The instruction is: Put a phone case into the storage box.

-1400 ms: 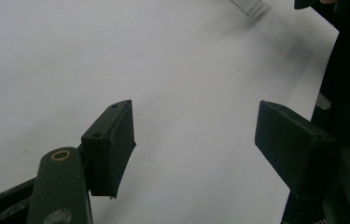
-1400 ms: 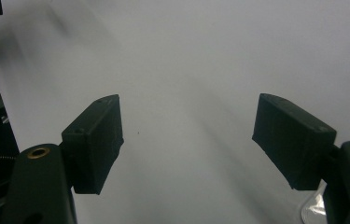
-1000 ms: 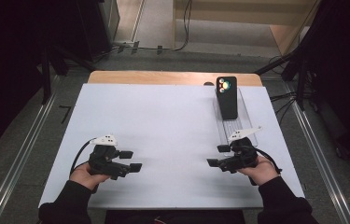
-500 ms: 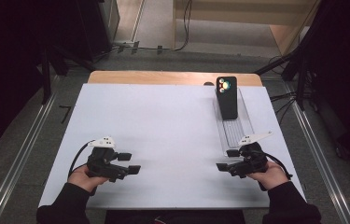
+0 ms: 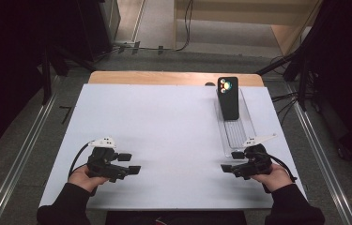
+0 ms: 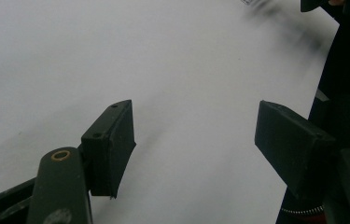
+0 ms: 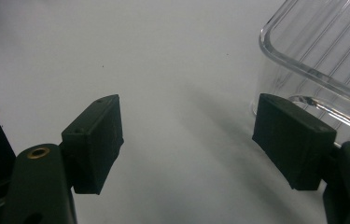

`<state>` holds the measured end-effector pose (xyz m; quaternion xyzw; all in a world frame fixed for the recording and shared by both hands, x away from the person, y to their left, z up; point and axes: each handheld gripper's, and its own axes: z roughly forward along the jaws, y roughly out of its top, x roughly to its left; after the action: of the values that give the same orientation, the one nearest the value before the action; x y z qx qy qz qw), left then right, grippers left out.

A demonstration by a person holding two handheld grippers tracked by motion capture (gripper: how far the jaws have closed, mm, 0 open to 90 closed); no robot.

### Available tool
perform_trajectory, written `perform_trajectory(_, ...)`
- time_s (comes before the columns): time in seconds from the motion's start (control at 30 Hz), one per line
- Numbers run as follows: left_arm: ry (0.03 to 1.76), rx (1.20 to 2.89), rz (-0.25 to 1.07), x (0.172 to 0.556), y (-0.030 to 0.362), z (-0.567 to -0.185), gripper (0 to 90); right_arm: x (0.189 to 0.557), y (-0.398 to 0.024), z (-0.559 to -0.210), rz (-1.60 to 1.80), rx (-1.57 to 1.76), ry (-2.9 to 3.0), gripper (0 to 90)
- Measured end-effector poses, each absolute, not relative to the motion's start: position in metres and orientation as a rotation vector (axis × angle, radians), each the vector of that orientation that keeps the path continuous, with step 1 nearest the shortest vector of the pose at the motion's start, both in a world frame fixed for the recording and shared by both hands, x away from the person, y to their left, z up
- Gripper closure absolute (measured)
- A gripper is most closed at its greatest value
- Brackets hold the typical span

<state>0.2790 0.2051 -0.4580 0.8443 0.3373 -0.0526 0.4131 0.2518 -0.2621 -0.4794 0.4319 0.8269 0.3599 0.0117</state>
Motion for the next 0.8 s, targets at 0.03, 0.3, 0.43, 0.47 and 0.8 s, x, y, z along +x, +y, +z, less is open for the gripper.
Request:
perform_trajectory(0.03,0.848,2.123,-0.133,0.2791,0.2051,-0.458,28.7,0.2519,-0.2621,-0.4796,1.12,1.347,2.58,22.3)
perform_trajectory(0.3,0.848,2.125,-0.132,0.2792,0.205,-0.4579,28.7,0.252,-0.2618,-0.4799,1.126,1.343,2.581,22.3)
perform_trajectory(0.43,0.845,2.124,-0.132,0.2794,0.2053,-0.458,28.7,0.2518,-0.2615,-0.4796,1.128,1.345,2.583,22.3)
perform_trajectory(0.47,0.845,2.124,-0.132,0.2794,0.2053,-0.458,28.7,0.2519,-0.2615,-0.4797,1.129,1.345,2.583,22.3)
perform_trajectory(0.8,0.845,2.124,-0.133,0.2793,0.2054,-0.4579,28.7,0.2517,-0.2616,-0.4795,1.132,1.343,2.582,22.3)
